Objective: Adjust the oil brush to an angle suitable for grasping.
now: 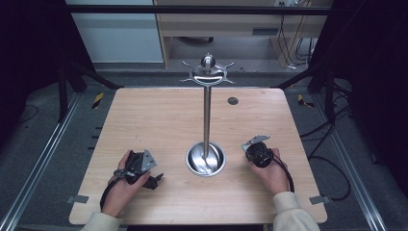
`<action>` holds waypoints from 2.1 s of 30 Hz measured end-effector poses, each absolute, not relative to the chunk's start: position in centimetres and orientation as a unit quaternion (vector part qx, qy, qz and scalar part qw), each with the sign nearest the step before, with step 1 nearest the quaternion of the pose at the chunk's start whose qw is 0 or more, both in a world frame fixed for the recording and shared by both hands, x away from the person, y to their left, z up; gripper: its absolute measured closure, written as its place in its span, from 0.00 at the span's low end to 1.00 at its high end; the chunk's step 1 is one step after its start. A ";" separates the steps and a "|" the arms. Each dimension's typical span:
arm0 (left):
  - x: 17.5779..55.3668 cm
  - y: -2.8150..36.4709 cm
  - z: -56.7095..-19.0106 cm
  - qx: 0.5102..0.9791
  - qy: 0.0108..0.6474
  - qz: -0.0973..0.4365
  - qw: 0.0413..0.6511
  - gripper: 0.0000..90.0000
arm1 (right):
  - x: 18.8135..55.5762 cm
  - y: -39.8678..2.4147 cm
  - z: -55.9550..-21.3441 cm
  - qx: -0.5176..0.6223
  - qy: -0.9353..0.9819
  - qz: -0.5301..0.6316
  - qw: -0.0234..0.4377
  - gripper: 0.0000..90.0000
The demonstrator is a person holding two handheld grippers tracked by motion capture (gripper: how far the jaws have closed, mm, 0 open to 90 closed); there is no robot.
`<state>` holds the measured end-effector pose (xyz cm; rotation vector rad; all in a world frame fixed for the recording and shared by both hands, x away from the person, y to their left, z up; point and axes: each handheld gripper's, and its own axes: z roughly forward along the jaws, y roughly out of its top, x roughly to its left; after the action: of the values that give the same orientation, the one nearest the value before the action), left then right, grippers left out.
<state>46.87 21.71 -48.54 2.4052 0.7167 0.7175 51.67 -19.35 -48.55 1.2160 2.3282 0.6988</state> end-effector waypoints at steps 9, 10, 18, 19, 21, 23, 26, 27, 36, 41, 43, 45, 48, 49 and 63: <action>46.9 21.7 -48.6 0.889 0.265 0.265 0.263 0.04 | 51.9 -19.9 -48.5 0.463 0.824 0.245 0.216 0.98; 46.9 21.7 -48.5 0.889 0.265 0.265 0.263 0.04 | 51.8 -19.9 -48.4 0.467 0.822 0.248 0.211 0.98; 46.8 21.7 -48.5 0.888 0.268 0.266 0.264 0.04 | 51.2 -20.5 -46.6 0.480 0.804 0.285 0.204 0.94; 46.8 21.7 -48.5 0.888 0.268 0.266 0.264 0.04 | 51.1 -20.7 -46.2 0.487 0.800 0.290 0.198 0.93; 46.7 21.8 -48.5 0.887 0.269 0.267 0.264 0.04 | 50.9 -20.8 -45.9 0.490 0.798 0.291 0.195 0.92; 46.7 21.8 -48.5 0.887 0.269 0.267 0.264 0.04 | 50.4 -21.1 -44.9 0.498 0.796 0.287 0.191 0.88; 46.7 21.8 -48.5 0.887 0.269 0.266 0.265 0.04 | 50.2 -21.4 -44.3 0.501 0.800 0.277 0.181 0.83; 46.7 21.8 -48.5 0.887 0.269 0.267 0.264 0.04 | 50.1 -21.5 -43.9 0.502 0.803 0.267 0.175 0.80; 46.7 21.8 -48.5 0.887 0.270 0.265 0.264 0.04 | 50.5 -21.5 -43.5 0.511 0.820 0.211 0.145 0.69; 46.7 21.8 -48.5 0.887 0.270 0.266 0.264 0.04 | 50.9 -21.3 -44.1 0.520 0.823 0.190 0.129 0.70; 46.7 21.8 -48.5 0.887 0.270 0.265 0.265 0.04 | 51.1 -21.3 -44.6 0.524 0.827 0.168 0.117 0.71; 46.7 21.9 -48.4 0.887 0.269 0.265 0.265 0.04 | 51.2 -21.2 -44.7 0.526 0.827 0.163 0.115 0.72; 46.7 21.8 -48.4 0.887 0.268 0.264 0.266 0.04 | 51.5 -21.2 -44.9 0.532 0.827 0.147 0.103 0.74; 46.7 21.8 -48.4 0.888 0.267 0.265 0.266 0.04 | 51.5 -21.2 -44.9 0.532 0.827 0.147 0.103 0.74; 46.6 21.7 -48.4 0.888 0.265 0.266 0.265 0.04 | 52.3 -20.9 -46.1 0.549 0.824 0.116 0.084 0.78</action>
<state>46.64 21.70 -48.42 2.3993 0.7147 0.7192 52.27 -20.95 -46.10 1.6381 2.4583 0.3463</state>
